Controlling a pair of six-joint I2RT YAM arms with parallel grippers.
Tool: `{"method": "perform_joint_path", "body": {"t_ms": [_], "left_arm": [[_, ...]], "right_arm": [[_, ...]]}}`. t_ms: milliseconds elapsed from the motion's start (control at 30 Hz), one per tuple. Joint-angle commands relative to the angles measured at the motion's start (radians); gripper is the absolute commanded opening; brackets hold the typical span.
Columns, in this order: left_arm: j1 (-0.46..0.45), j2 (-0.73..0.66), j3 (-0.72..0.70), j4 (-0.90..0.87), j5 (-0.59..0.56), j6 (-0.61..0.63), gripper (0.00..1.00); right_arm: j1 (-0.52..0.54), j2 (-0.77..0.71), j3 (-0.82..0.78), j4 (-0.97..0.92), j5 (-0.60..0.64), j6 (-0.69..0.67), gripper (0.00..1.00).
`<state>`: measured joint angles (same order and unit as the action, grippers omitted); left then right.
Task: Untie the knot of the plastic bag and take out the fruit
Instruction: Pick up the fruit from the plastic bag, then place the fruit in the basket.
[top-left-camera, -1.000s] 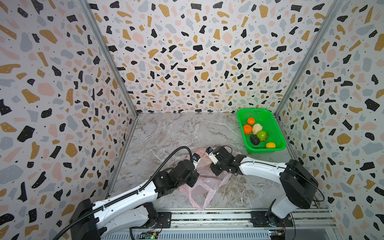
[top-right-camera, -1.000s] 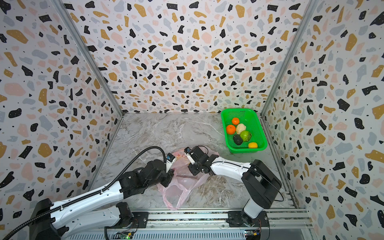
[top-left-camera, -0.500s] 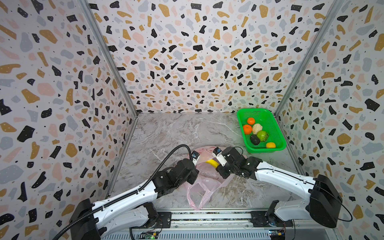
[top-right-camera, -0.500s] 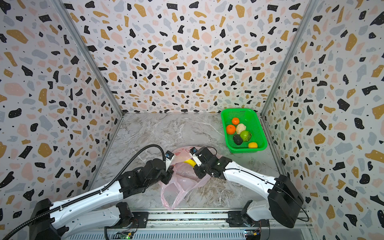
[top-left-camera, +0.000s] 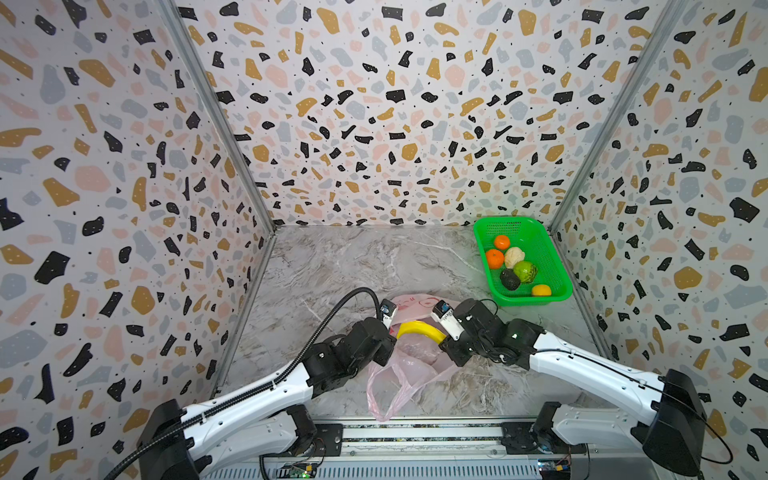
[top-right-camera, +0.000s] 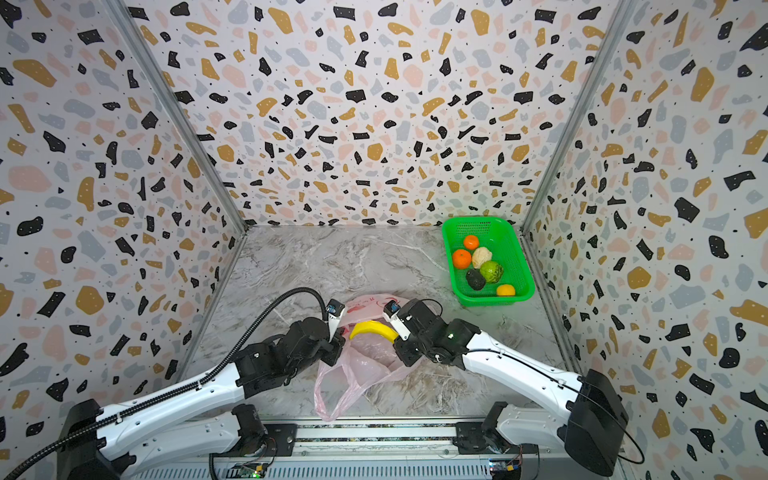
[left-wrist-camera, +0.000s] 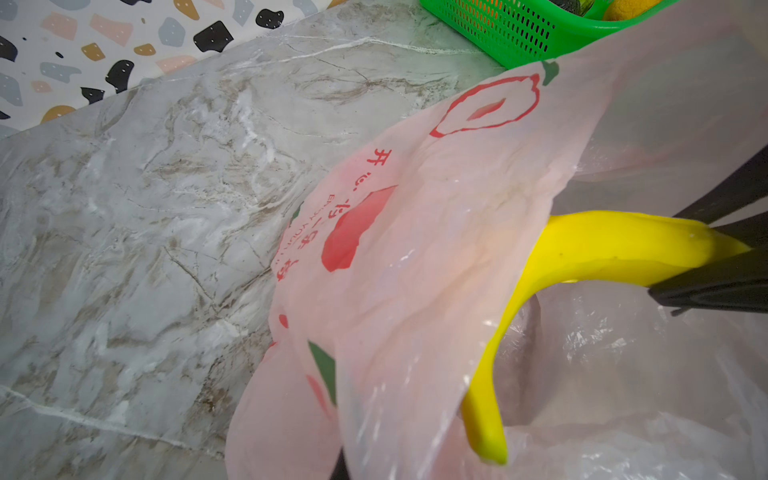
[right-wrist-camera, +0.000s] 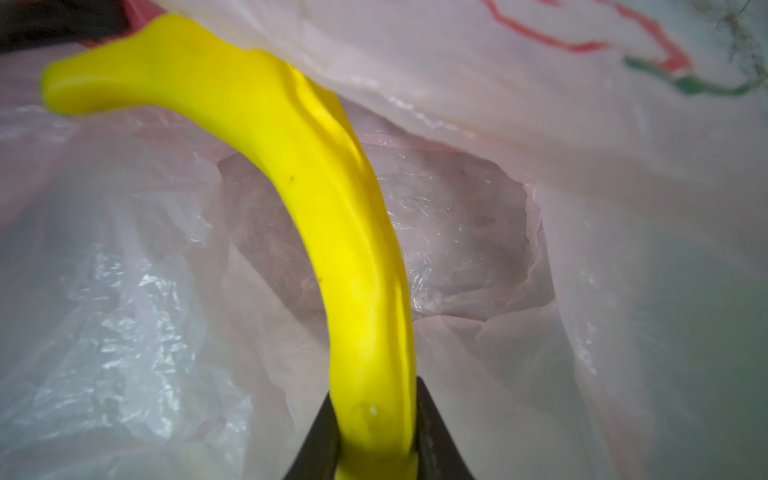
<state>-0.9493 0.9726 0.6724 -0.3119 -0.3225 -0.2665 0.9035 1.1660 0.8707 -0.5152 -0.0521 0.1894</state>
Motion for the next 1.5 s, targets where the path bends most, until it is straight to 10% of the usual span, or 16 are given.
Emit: {"method": "perform_joint_path", "body": {"t_ms": [0, 567, 1033, 1467], "left_arm": [[0.006, -0.004, 0.037, 0.028, -0.03, -0.001, 0.0], [0.007, 0.017, 0.061, 0.019, 0.002, 0.03, 0.0], [0.007, 0.018, 0.07, 0.027, 0.008, 0.056, 0.0], [0.007, 0.011, 0.067, 0.021, 0.003, 0.059, 0.0]], "right_arm": [[0.003, -0.064, 0.023, -0.028, 0.025, -0.001, 0.18], [-0.109, -0.193, 0.143, 0.055, -0.062, 0.027, 0.19], [-0.485, -0.124, 0.236, 0.128, -0.351, 0.058, 0.2], [-0.751, 0.045, 0.283, 0.158, -0.283, 0.055, 0.2]]}}
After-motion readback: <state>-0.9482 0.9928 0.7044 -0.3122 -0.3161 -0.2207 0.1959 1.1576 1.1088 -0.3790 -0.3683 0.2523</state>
